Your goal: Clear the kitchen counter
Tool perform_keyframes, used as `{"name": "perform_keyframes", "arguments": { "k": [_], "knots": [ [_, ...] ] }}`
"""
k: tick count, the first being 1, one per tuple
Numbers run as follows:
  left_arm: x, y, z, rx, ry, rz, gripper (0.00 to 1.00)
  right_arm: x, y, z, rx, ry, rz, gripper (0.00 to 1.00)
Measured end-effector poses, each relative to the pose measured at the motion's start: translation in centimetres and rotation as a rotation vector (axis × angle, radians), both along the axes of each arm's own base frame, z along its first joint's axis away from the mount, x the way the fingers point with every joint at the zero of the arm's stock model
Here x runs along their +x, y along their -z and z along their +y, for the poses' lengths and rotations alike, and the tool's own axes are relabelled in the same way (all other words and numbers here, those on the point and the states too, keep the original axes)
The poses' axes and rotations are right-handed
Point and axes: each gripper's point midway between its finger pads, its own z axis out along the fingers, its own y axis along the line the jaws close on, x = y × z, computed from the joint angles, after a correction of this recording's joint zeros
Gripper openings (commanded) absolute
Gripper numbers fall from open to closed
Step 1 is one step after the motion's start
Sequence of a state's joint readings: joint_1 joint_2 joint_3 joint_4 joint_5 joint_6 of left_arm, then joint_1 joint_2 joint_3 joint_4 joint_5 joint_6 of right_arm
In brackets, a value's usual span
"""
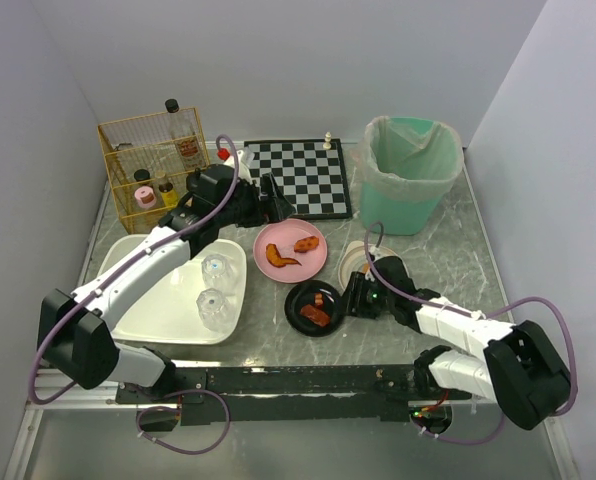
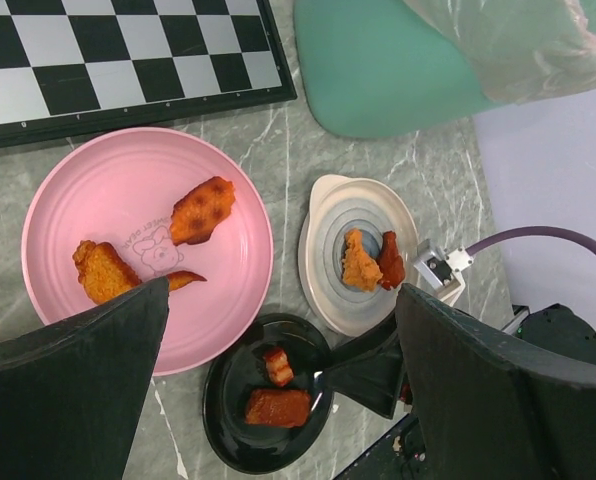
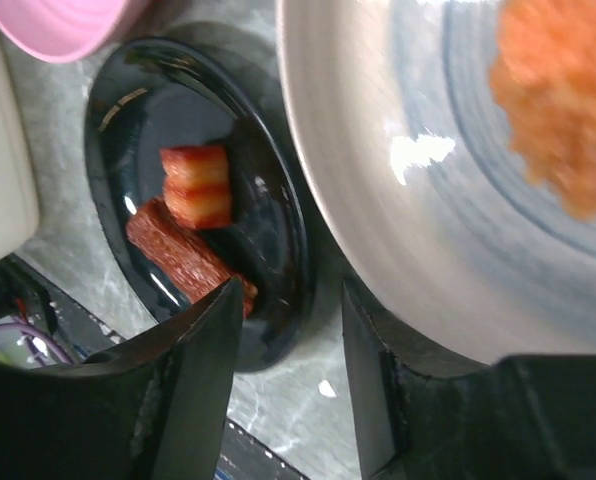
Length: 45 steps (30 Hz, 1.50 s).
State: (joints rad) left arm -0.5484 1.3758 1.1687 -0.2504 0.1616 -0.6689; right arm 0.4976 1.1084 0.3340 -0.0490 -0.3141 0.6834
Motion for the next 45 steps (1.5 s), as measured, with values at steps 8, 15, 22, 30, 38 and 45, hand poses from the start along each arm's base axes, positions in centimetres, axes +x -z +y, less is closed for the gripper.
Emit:
{"name": "perform_keyframes", "arguments": {
  "k": [8,15,22,30,38,45],
  "knots": [
    [0.1,0.4,-0.1,0.005,0.001,0.010,0.99,0.7,0.6,0.8,0.036,-0.009,-0.032,0.26],
    [0.1,0.7,-0.1,0.011,0.005,0.015,0.99,1.4,1.0,1.5,0.062,-0.011,-0.041,0.10],
    [0.1,0.8,-0.1,0.014,0.006,0.013,0.99,1.5,1.0,2.0,0.080,-0.021,-0.042,0.00],
    [0.1,0.4,-0.2,0.012,0.010,0.012,0.99,1.8,-1.4,0.8,-0.003,0.005,-0.033,0.00],
    [0.4,-2.5,-0.2,-0.006,0.015,-0.044,0.99,4.3,-7.9,1.7,-0.020,-0.010,-0.064,0.00],
    [-0.5,-3.9,0.4,-0.008,0.016,-0.069,0.99,7.9,-15.0,2.1,0.077,0.024,-0.163,0.00]
  ]
}}
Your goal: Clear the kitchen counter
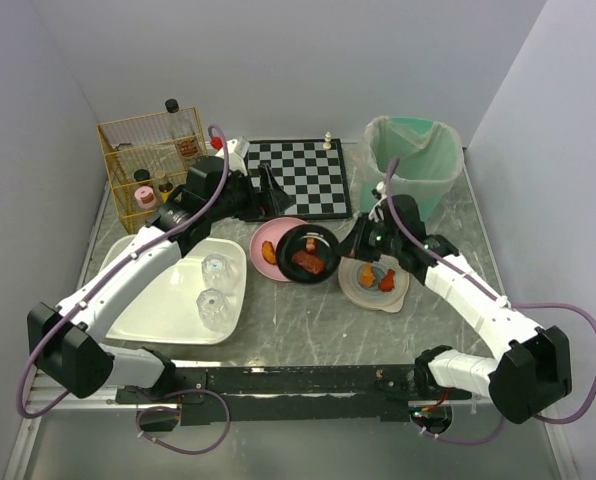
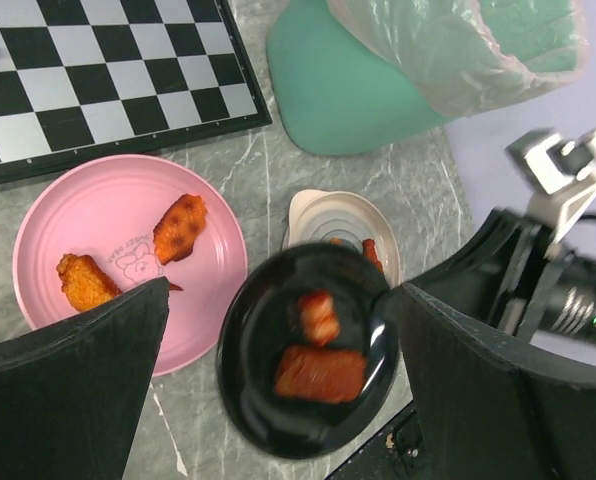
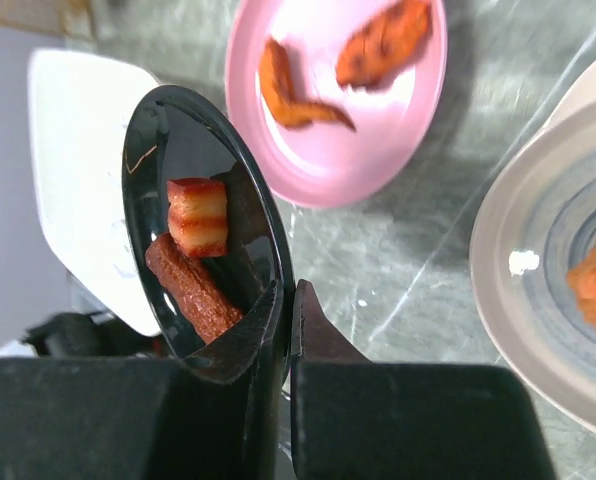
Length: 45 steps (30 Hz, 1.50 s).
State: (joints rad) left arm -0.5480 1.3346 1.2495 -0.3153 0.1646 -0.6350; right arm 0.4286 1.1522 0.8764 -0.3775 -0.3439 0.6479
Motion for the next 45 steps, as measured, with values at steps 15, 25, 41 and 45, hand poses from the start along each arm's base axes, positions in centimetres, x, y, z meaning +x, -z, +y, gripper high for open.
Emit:
{"name": "perform_keyframes", "arguments": {
  "k": [15,25,41,45],
  "knots": [
    [-0.7,-3.0,3.0,0.041,-0.062,-0.070,0.99,7.1,-12.2,-5.2,0.099,0.213,-0.105,0.00],
    [-2.0,-5.8,5.3,0.048,-0.089,-0.144,0.99,12.6,-14.0,-10.5,0.200,0.450,-0.021,0.00],
    [-2.5,-3.8,6.2,0.076,-0.096,-0.107,0.99,16.0,-15.3,-21.6,0.177,0.875,-0.080,0.00],
    [-2.4,-3.3,6.3,0.082,-0.097,-0.097,0.99,16.5,-16.5,-23.4,0.114,0.933,-0.144,0.00]
  ]
}}
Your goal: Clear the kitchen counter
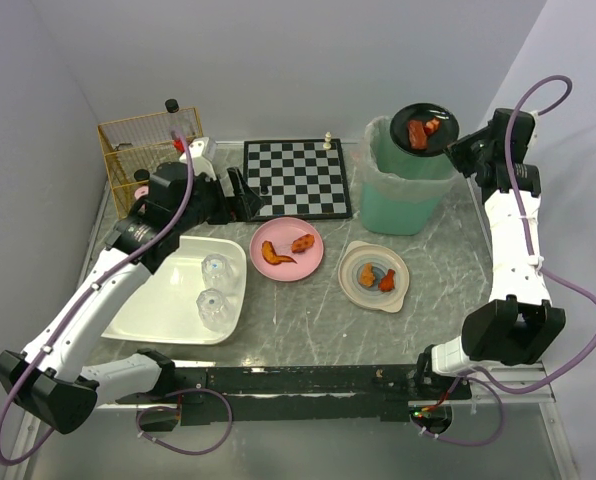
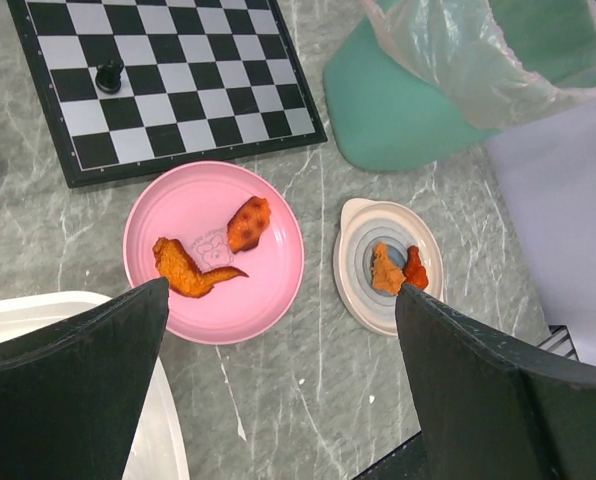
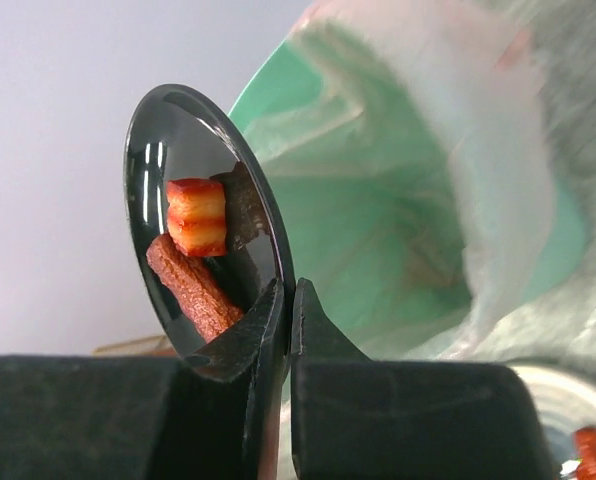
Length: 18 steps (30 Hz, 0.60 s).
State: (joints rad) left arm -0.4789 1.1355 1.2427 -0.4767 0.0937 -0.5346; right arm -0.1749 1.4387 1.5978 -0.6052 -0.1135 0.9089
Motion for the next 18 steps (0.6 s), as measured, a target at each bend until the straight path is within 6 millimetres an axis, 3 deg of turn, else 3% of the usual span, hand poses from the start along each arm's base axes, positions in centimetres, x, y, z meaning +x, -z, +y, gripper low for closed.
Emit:
{"name": "perform_keyframes", "arguments": {
  "k": [10,14,18],
  "knots": [
    [-0.1,0.6,-0.1,0.000,0.014,0.014,0.99,-0.4,1.1,-4.1,-0.241,0.113,0.060,0.00],
    [-0.2,0.7,-0.3,-0.003,0.022,0.017,0.99,-0.3,1.5,-4.7,-0.362,0.109,0.099,0.00],
    [-0.2,1.2,-0.4,0.000,0.027,0.027,0.99,0.2,1.7,-3.7,-0.494,0.068,0.129,0.00]
  ]
}}
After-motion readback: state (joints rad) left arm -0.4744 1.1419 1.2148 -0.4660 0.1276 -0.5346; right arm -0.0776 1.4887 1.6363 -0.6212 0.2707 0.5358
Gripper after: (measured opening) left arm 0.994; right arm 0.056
